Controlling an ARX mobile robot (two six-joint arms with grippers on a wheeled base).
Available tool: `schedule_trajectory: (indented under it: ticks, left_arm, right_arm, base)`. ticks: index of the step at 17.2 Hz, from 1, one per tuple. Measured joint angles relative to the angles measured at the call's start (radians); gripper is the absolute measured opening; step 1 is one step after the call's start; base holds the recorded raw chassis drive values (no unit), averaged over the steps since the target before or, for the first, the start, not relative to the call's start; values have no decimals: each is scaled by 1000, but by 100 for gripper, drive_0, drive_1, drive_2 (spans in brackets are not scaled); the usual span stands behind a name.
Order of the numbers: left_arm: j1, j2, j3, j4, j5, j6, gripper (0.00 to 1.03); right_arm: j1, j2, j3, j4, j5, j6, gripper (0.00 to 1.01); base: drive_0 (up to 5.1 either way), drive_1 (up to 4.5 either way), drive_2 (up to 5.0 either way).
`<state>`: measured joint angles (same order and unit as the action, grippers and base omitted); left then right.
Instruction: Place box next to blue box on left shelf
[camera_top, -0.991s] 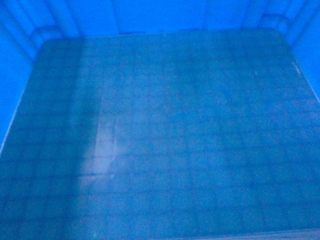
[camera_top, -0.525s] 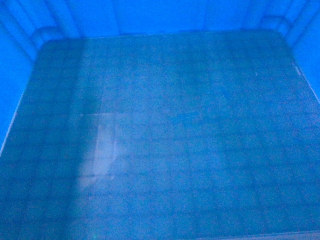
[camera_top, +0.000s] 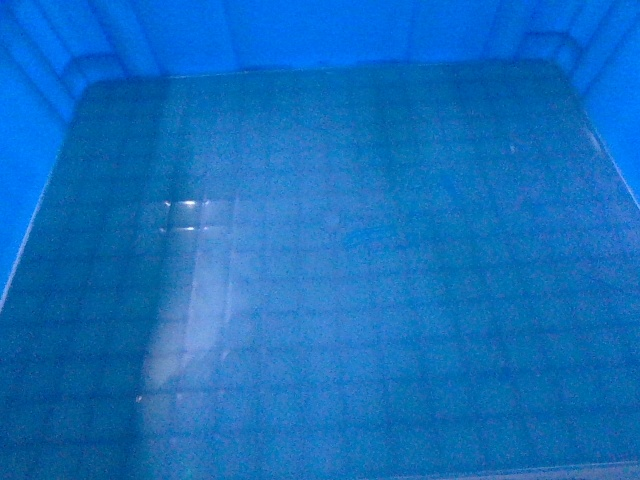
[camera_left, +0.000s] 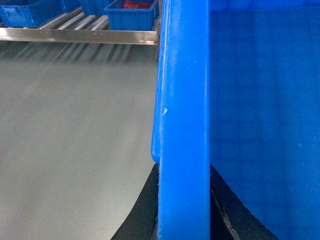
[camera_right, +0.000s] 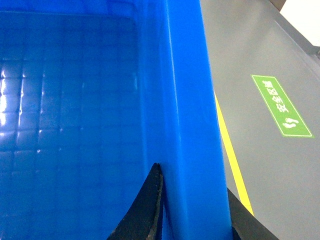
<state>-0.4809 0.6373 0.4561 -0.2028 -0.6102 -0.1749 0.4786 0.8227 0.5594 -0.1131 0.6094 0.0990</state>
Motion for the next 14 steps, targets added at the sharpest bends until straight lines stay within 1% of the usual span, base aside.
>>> schedule_trajectory:
  ticks: [14]
  left_arm:
    - [0, 0, 0, 0, 1, 1, 12]
  right_arm:
    - [0, 0, 0, -1, 0, 0, 16]
  base:
    - [-13, 387, -413]
